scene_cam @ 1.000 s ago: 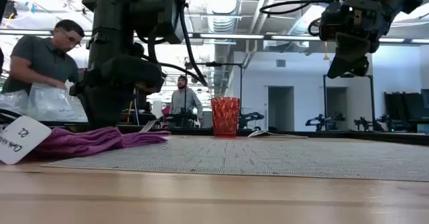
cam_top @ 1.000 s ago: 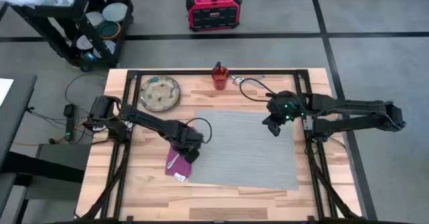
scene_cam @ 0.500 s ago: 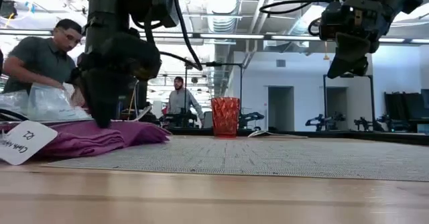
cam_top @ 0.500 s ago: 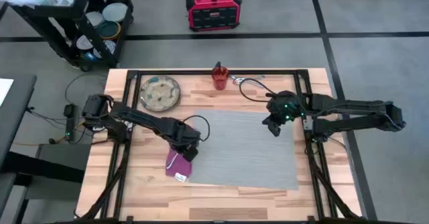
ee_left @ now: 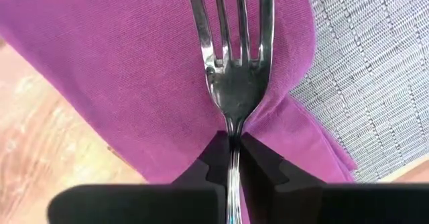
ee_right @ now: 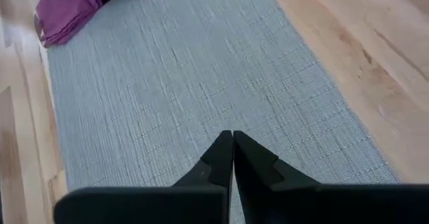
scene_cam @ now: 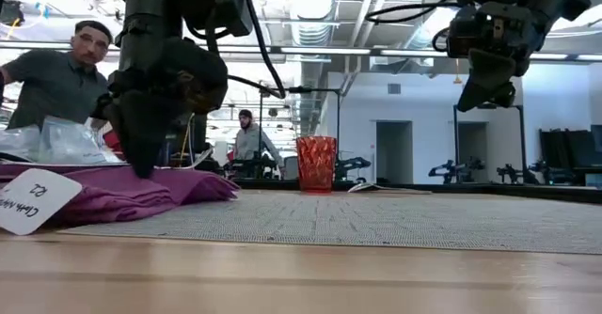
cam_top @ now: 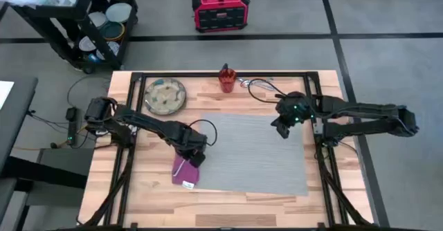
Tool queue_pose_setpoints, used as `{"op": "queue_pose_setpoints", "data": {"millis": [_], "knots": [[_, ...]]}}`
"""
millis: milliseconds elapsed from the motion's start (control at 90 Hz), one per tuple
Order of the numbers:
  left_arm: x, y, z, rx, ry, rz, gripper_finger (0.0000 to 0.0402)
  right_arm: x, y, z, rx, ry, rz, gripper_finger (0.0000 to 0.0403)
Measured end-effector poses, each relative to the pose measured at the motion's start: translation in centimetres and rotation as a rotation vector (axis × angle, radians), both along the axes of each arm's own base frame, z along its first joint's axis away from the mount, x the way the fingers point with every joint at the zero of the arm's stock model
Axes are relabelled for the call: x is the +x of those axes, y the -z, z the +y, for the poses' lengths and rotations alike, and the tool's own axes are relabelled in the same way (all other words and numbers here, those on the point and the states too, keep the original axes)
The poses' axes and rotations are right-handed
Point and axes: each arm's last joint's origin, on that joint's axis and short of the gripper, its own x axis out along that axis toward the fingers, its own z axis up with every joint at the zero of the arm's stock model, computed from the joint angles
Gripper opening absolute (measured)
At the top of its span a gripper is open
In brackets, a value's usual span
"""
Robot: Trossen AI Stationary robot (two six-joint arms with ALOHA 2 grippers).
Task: Set table place
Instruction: Put the fork on top of the purple table napkin
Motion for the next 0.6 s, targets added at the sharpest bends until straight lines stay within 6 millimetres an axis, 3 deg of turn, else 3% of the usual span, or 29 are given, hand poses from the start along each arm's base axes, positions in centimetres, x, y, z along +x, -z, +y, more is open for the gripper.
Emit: {"op": "queue_pose_setpoints", "data": {"millis": [400,600], "knots": [[0.07,-0.70,-0.05,0.003,0.013,-0.052,0.0003,-0.15,0.13,0.06,0.000,-0.009,0.021,0.0000],[0.12,-0.66,0.11,0.056,0.001,-0.059,0.0034,-0.14,0.13,0.05,-0.002,-0.010,0.021,0.0000]]}}
